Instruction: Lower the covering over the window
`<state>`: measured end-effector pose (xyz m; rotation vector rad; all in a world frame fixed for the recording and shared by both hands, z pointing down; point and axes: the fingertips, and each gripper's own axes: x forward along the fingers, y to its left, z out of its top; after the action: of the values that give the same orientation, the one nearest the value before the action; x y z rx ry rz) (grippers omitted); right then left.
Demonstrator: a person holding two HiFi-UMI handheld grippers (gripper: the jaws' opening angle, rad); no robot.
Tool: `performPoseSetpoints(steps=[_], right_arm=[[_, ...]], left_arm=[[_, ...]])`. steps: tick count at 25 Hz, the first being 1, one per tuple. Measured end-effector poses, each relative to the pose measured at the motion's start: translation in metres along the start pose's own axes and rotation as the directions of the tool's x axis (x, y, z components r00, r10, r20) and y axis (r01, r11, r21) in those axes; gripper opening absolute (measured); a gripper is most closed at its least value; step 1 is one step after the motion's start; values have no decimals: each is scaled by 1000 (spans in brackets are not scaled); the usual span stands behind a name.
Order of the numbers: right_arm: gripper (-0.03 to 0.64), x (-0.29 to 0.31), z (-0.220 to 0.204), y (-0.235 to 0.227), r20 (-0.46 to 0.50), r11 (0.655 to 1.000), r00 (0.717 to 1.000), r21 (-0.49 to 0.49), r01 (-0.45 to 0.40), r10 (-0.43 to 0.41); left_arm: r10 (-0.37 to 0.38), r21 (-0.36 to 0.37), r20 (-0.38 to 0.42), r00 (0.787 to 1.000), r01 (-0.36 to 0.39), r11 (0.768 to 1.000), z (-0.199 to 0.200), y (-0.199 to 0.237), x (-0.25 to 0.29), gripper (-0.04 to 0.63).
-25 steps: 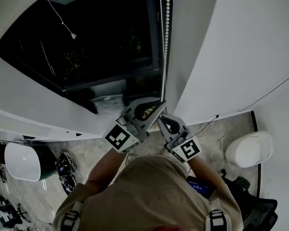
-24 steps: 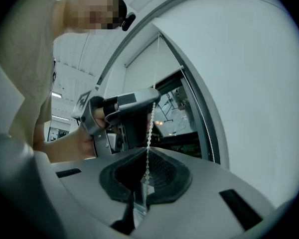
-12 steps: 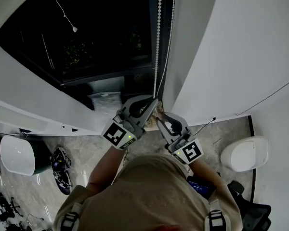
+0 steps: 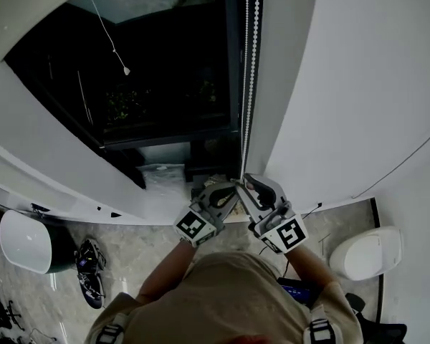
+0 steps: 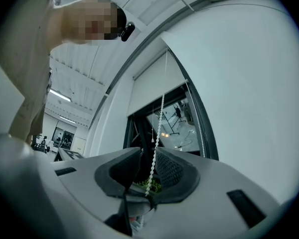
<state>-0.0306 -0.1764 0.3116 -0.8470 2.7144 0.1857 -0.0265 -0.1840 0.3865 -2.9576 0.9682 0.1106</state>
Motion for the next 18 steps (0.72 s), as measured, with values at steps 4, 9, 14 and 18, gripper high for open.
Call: performPoseSetpoints(steps=[4, 9, 14, 18], right_arm=[[98, 12, 12, 2, -1, 998, 999, -50, -36, 36], [95, 31, 30, -10, 2, 989, 997, -128, -77, 78], [89, 54, 51, -19, 22, 983, 994, -153, -105, 110], [83, 74, 107, -29, 111, 979, 987, -181, -92, 113]], left_arm=[[12, -21, 12, 1000, -12, 1000, 3, 2, -8, 17], [11, 0, 4, 1000, -11, 1000, 4, 5, -9, 17], [3, 2, 3, 1000, -3, 1000, 6, 2, -4, 17], [1, 10, -3, 1000, -1, 1000, 6, 2, -3, 17]])
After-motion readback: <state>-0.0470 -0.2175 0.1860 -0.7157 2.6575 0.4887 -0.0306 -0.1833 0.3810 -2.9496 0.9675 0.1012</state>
